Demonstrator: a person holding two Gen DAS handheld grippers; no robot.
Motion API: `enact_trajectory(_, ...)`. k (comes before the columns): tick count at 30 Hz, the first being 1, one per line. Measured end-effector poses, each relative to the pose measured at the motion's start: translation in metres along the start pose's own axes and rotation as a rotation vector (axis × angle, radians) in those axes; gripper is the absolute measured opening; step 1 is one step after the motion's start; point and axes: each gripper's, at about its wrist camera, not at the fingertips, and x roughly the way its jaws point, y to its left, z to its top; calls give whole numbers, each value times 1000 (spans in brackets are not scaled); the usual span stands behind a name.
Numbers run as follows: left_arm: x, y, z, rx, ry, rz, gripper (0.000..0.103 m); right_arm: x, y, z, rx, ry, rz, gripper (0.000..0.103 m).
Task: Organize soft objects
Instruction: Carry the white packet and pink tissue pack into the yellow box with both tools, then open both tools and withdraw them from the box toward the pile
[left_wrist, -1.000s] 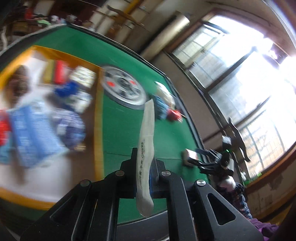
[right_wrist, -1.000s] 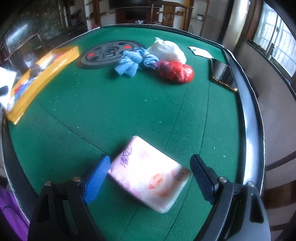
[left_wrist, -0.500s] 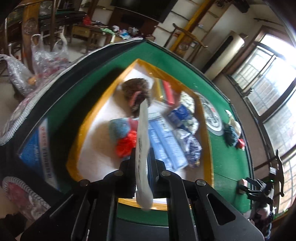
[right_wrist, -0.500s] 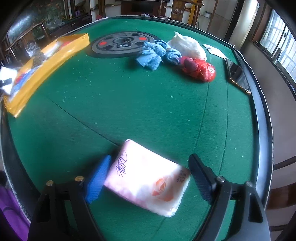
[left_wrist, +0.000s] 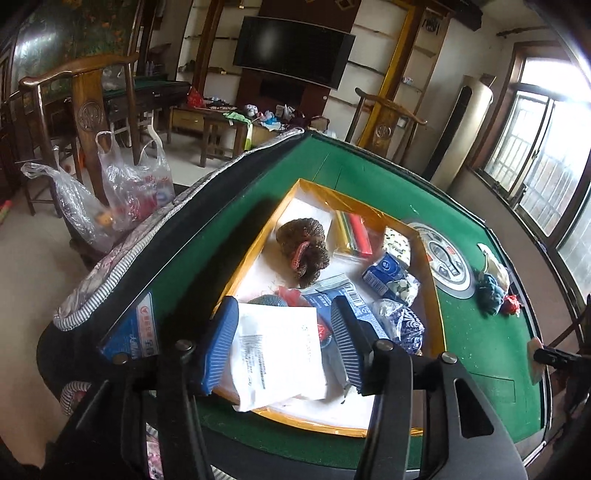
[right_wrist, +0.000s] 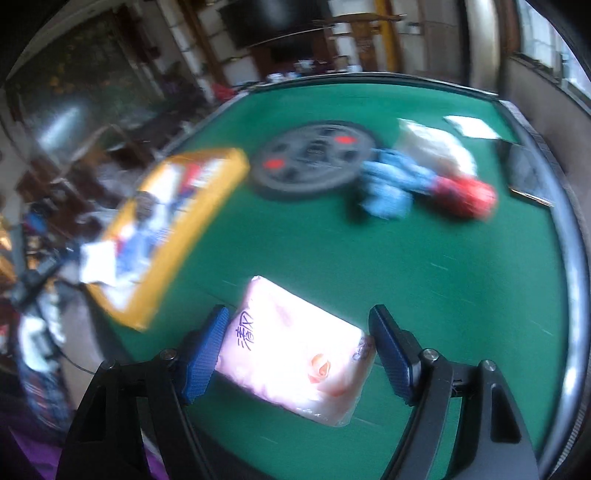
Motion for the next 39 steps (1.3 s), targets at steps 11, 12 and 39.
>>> enact_trajectory(11, -4, 31, -7, -77, 21, -75, 51, 108, 158, 98, -109, 75, 200, 73)
enact_trajectory(12, -5, 34, -8, -88, 23, -79, 51, 119, 168, 103, -113, 80, 195, 73)
enact_trajectory(39, -18, 22, -13, -59, 7, -176, 60, 173, 184, 136, 87, 122, 363, 78)
